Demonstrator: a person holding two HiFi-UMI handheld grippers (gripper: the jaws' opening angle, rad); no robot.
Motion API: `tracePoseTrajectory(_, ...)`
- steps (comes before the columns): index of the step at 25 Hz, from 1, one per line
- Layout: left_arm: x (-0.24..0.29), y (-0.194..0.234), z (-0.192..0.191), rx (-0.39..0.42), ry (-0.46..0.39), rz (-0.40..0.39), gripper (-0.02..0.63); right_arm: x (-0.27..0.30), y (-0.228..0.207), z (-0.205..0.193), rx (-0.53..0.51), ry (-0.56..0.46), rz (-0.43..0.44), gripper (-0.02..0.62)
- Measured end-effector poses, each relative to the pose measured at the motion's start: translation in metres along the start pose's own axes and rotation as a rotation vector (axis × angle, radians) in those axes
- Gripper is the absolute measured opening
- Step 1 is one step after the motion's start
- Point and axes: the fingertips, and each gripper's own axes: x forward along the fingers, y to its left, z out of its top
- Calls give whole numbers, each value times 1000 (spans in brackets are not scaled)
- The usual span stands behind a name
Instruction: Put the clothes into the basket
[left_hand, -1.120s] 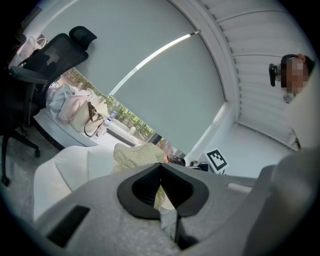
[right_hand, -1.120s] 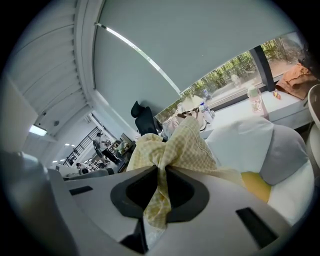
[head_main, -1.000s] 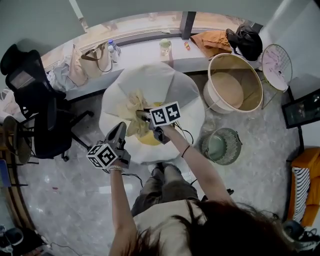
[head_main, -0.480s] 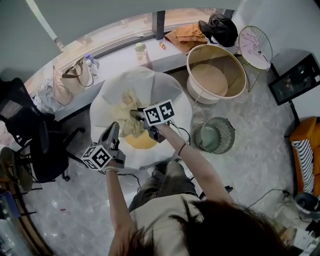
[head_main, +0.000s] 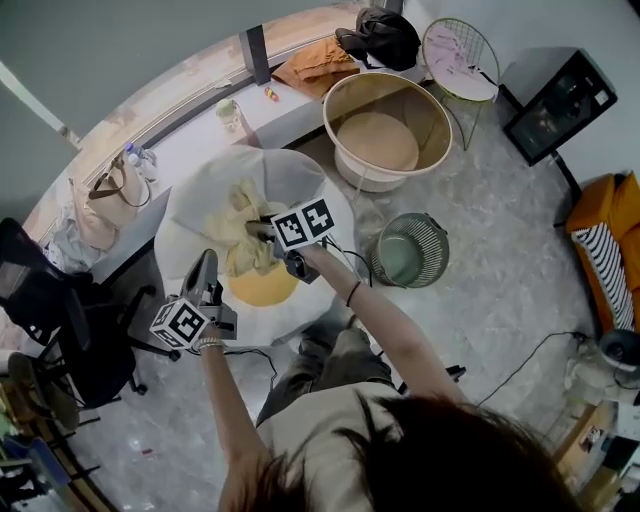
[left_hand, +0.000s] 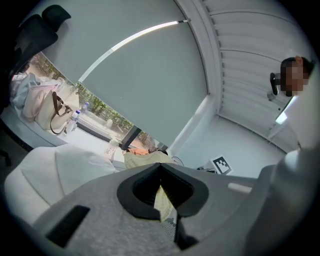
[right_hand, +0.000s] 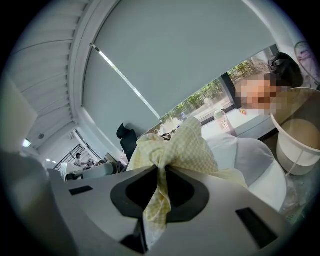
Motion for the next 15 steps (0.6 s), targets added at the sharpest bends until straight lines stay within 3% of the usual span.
tracePoseTrajectory(15, 48, -68, -43, 17, 61, -66, 11, -83, -48, -7, 44, -53, -46, 48)
